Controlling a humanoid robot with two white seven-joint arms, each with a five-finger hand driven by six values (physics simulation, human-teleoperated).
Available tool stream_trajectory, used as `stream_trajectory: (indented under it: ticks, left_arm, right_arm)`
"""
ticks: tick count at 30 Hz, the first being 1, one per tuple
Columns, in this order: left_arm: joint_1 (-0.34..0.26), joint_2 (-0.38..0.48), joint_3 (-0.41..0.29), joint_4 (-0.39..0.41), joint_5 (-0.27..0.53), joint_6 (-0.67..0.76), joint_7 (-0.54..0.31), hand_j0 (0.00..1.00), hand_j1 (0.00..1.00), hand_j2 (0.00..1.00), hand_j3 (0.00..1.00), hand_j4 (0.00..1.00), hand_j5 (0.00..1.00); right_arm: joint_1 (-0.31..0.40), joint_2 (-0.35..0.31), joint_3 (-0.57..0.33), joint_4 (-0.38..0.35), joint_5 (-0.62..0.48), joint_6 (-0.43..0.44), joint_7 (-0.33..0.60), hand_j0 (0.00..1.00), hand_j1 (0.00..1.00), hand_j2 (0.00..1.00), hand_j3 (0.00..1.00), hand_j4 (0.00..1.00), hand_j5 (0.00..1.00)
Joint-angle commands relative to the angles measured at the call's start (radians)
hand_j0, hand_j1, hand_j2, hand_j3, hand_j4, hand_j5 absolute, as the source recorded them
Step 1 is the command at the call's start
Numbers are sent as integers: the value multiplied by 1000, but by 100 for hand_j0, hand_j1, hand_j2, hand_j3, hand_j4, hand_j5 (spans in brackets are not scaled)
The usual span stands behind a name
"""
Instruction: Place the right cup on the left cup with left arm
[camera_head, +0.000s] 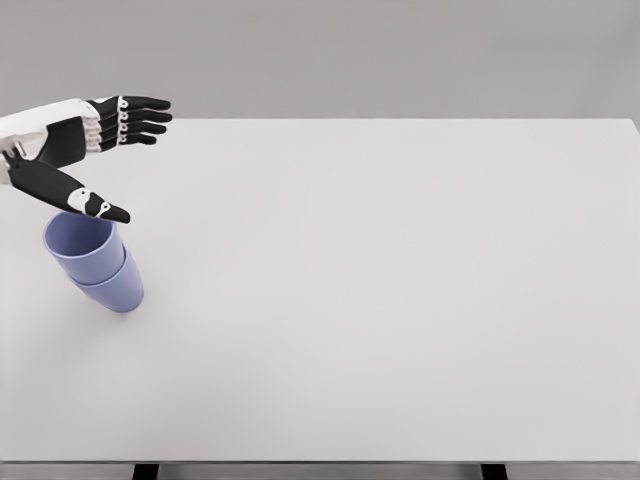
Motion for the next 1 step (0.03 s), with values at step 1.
stream_trajectory:
  ticks: [1]
  left_arm:
    - [0,-2,2,0,5,1,0,100,100,100,100,100,100]
  right_arm:
    - [0,0,0,0,0,0,0,100,100,100,100,100,100]
